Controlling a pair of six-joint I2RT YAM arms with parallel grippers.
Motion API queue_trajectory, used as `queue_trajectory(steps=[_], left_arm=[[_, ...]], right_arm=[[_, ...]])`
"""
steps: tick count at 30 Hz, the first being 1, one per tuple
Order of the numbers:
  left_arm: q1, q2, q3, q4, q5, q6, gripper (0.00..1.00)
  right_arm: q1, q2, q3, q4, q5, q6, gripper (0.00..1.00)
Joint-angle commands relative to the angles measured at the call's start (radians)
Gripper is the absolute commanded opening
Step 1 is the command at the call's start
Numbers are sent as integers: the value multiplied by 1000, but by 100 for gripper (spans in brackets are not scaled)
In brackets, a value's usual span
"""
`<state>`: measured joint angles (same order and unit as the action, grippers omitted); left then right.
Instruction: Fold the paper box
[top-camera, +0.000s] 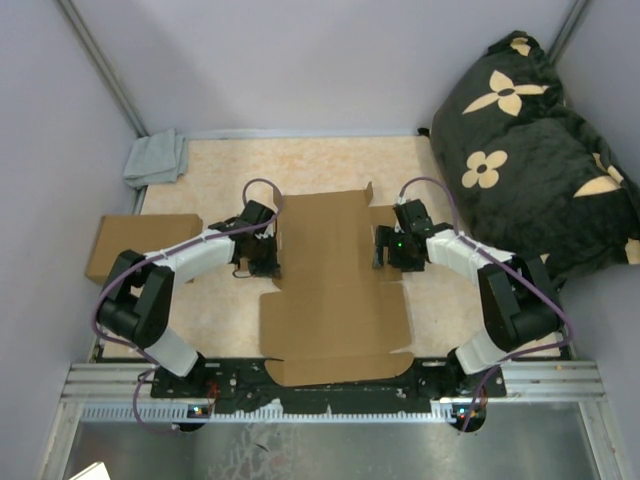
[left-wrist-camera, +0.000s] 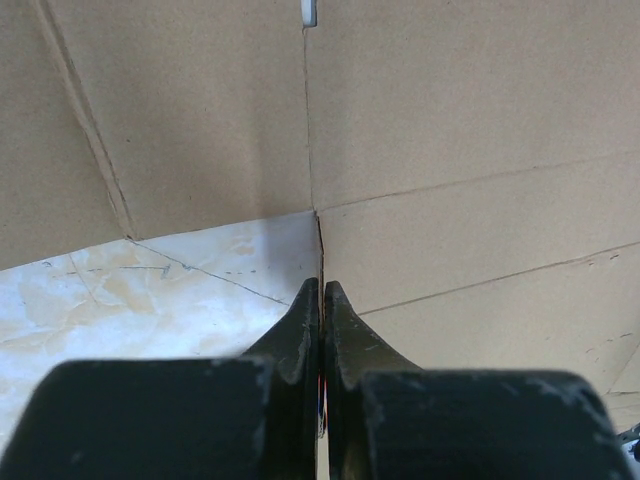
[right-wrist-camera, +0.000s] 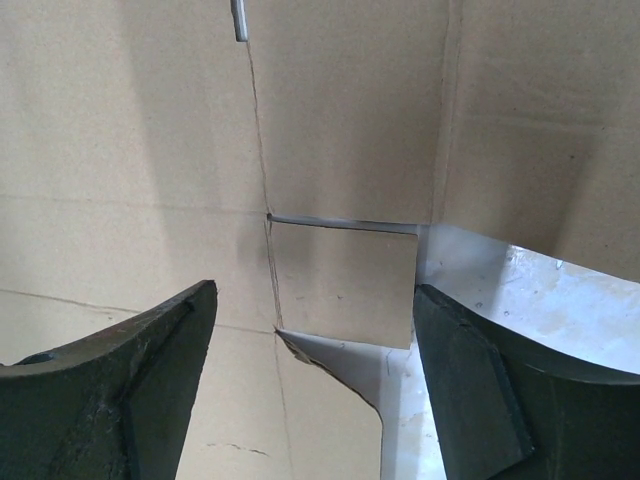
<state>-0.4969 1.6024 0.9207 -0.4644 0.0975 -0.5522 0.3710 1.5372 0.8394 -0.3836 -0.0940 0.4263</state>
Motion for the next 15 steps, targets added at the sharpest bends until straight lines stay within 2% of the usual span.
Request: queue_trajectory(steps=[1,15], left_arm=[[-3,26,-7,23,13,10,0],[-4,36,0,22,18,11,0]], right_arm=[[6,-6,28,33,-67,0,79],[8,-123,71,3,-146,30,78]])
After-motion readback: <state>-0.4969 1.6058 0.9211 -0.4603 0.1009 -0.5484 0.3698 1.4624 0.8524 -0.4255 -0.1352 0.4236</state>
